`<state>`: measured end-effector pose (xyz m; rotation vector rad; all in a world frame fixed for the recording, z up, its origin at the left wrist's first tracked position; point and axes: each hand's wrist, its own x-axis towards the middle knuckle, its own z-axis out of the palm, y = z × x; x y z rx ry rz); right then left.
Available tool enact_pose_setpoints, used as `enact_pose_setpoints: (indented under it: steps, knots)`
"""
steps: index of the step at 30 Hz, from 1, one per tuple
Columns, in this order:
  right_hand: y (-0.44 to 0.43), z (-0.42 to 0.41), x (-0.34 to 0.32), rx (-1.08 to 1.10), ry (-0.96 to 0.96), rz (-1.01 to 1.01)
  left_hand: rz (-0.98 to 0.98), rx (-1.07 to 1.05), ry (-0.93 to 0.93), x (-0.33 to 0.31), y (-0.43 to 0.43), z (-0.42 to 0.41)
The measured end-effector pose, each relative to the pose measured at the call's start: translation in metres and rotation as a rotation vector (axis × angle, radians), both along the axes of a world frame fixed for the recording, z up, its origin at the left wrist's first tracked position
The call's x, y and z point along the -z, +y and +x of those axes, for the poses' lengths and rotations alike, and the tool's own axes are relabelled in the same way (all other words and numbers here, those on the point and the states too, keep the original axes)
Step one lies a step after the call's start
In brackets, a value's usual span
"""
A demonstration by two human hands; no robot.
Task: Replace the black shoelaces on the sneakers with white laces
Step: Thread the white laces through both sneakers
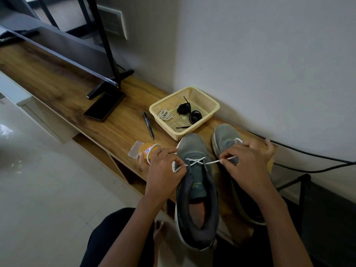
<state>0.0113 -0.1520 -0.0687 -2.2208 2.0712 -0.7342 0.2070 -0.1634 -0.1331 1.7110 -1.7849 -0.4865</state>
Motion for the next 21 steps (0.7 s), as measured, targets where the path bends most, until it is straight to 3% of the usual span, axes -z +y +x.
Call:
enact_pose_setpoints:
  steps: [4, 9, 13, 17, 21]
  knots:
    - [0.008, -0.011, -0.034, -0.002, -0.32, 0.138, 0.005, -0.001, 0.015, 0.0, 0.0, -0.001]
    - [0.027, -0.028, -0.075, -0.078, -0.883, 0.003, -0.008, 0.001, 0.061, 0.001, -0.001, 0.0]
    - [0.032, -0.027, -0.091, -0.208, -1.243, -0.106, -0.014, -0.009, 0.209, -0.005, -0.003, 0.003]
    - [0.032, -0.031, -0.095, -0.392, -1.492, -0.121, -0.018, -0.074, 0.272, -0.017, -0.002, 0.002]
    - [0.037, -0.02, -0.1, -0.622, -1.62, -0.056, -0.028, -0.069, 0.462, -0.024, 0.002, 0.001]
